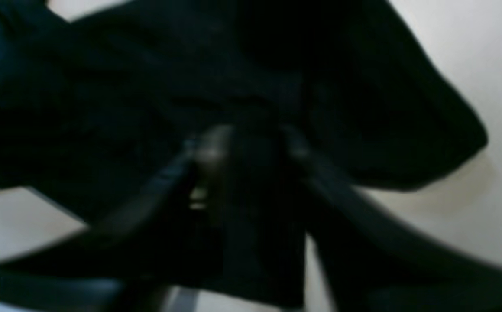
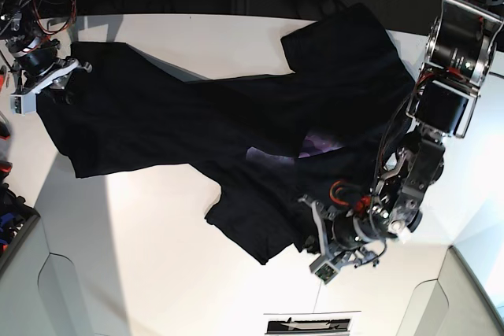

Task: Layout the t-shirt on the table in an organized manner, then fold the t-shirt properly
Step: 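Lift and flip the grasped fabric with the left gripper, exposing the print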

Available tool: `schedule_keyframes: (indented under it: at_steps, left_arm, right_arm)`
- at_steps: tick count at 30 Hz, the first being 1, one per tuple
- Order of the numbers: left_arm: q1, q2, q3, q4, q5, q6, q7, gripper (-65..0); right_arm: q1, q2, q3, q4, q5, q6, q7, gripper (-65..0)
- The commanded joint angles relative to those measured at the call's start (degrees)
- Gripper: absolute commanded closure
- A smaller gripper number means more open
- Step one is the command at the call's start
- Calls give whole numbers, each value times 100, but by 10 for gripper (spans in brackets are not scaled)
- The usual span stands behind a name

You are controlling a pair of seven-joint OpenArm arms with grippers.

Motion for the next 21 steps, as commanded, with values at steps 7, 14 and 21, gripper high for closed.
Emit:
schedule_keyframes:
  at_steps: [7,14,21]
  left_arm:
    - [444,-94,-46,227,-46,-22,-118,-92]
    - [715,-107,-46,227,205,-17,-284,-92]
    - [721,-162,-85,227,208,-20,-240,-92]
  right_arm:
    - [551,81,37,-243,-581,-476,225,-345]
    - [439,35,33,-662,-295,-422,-195,-345]
    - [-173,31,33,-498,184,-229,-245,-345]
